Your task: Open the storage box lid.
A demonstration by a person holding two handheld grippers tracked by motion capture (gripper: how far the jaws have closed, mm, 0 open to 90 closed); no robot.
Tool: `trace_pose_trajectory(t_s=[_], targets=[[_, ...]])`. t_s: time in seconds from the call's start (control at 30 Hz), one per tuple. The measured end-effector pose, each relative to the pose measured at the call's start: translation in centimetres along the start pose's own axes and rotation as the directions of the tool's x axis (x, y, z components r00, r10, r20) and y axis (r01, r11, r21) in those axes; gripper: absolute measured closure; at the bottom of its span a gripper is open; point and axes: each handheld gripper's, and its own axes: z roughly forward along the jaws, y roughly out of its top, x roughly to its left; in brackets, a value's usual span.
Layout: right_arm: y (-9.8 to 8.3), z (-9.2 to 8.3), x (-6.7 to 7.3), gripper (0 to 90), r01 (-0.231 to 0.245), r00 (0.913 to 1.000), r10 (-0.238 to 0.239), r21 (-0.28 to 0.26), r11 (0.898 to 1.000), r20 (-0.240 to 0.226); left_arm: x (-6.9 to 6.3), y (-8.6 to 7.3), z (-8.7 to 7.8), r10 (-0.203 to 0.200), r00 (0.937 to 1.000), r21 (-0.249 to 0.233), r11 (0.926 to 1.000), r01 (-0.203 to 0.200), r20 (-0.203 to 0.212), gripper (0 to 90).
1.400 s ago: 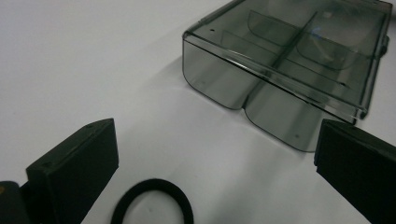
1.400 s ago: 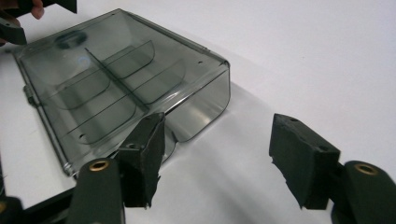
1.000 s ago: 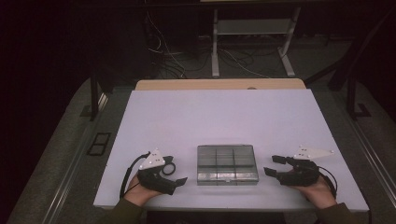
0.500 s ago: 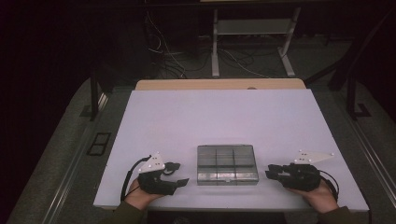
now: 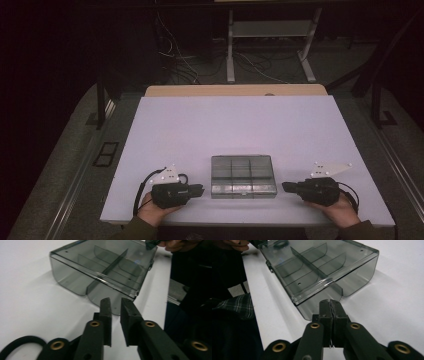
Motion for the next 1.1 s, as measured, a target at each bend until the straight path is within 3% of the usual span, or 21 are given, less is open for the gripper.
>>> trace_pose_trajectory(t_s=[0.13,0.67,1.1], targets=[[0.0,0.1,0.1,89.3,0.006,0.9999,-0.006,0.010,1.000,-0.012,-0.1,0.1,0.3,-0.007,0.9997,0.000,1.0000,0.007,0.023,88.7],[0.1,0.3,0.4,89.2,0.031,0.9986,-0.030,0.021,0.999,-0.044,-0.5,0.2,1.4,0.013,0.9991,0.028,0.9995,-0.014,0.041,88.7],[0.3,0.5,0.8,89.2,0.045,0.9964,-0.044,0.021,0.999,-0.072,-0.6,0.2,1.5,0.011,0.9991,0.022,0.9997,-0.012,0.040,88.7]])
